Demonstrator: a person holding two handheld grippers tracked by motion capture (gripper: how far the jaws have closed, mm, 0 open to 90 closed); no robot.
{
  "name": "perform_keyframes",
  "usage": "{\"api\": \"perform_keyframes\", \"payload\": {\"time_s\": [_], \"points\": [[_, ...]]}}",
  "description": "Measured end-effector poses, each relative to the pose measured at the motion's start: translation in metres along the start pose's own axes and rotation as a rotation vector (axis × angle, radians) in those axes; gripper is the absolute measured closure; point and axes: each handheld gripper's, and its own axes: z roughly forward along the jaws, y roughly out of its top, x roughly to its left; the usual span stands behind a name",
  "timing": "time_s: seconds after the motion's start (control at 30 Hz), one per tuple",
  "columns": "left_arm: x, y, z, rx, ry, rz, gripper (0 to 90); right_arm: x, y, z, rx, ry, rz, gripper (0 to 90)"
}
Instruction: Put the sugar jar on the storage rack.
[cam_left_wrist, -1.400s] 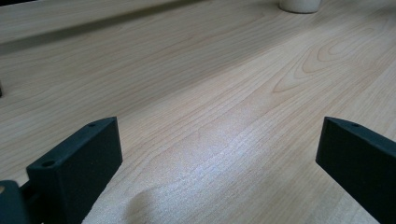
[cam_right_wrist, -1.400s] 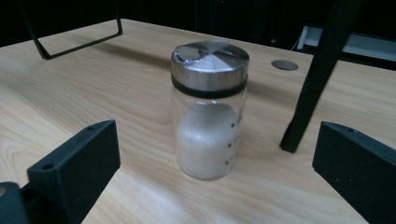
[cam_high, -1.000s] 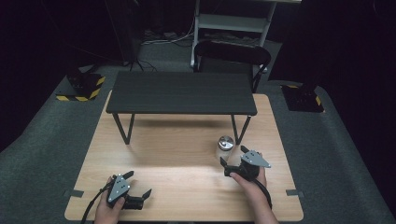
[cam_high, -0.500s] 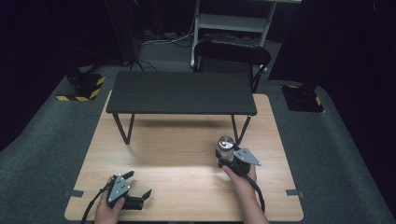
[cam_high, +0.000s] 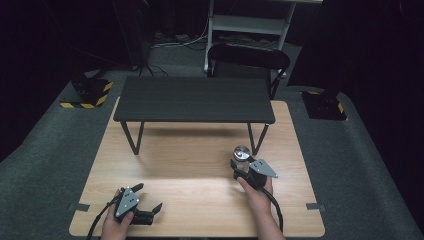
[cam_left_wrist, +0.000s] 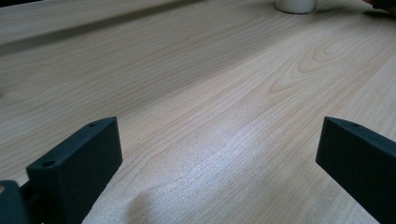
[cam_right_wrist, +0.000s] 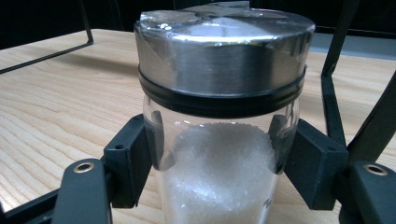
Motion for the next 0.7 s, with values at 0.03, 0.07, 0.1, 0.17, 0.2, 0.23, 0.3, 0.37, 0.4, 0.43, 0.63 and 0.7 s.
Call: {"api": "perform_keyframes", "payload": {"time_s": [0.03,0.07,0.1,0.17,0.2,0.23,0.3,0.37,0.4,0.43,0.63,0.7], "points": [[0.0,0.0,0.0,0.0,0.0,0.0,0.4,0.0,0.001,0.0,0.003,0.002,0.0,31.4],[0.0,0.0,0.0,0.0,0.0,0.0,0.5,0.0,0.001,-0.001,0.004,0.002,-0.001,31.4],[0.0,0.0,0.0,0.0,0.0,0.001,0.5,0.0,0.001,-0.001,0.003,0.0,-0.003,31.4],[0.0,0.0,0.0,0.0,-0.001,0.001,0.4,0.002,0.002,-0.005,-0.013,0.001,-0.007,31.5],[0.0,0.0,0.0,0.0,-0.002,0.001,0.5,0.002,0.003,-0.006,-0.019,0.003,-0.006,31.5],[0.0,0.0,0.0,0.0,-0.002,0.001,0.5,0.002,0.005,-0.007,-0.025,0.003,-0.007,31.5],[0.0,0.0,0.0,0.0,-0.002,0.001,0.5,0.002,0.006,-0.008,-0.031,0.004,-0.01,31.5],[0.0,0.0,0.0,0.0,-0.002,0.001,0.4,0.003,0.013,-0.013,-0.042,0.004,-0.011,31.5],[0.0,0.0,0.0,0.0,-0.002,0.001,0.5,0.003,0.013,-0.013,-0.042,0.004,-0.011,31.5],[0.0,0.0,0.0,0.0,-0.002,-0.001,0.5,0.003,0.016,-0.014,-0.046,0.003,-0.011,31.4],[0.0,0.0,0.0,0.0,-0.002,0.001,0.4,0.003,0.034,-0.025,-0.064,0.007,-0.014,31.5],[0.0,0.0,0.0,0.001,-0.002,0.001,0.5,0.003,0.04,-0.028,-0.069,0.006,-0.014,31.5]]}}
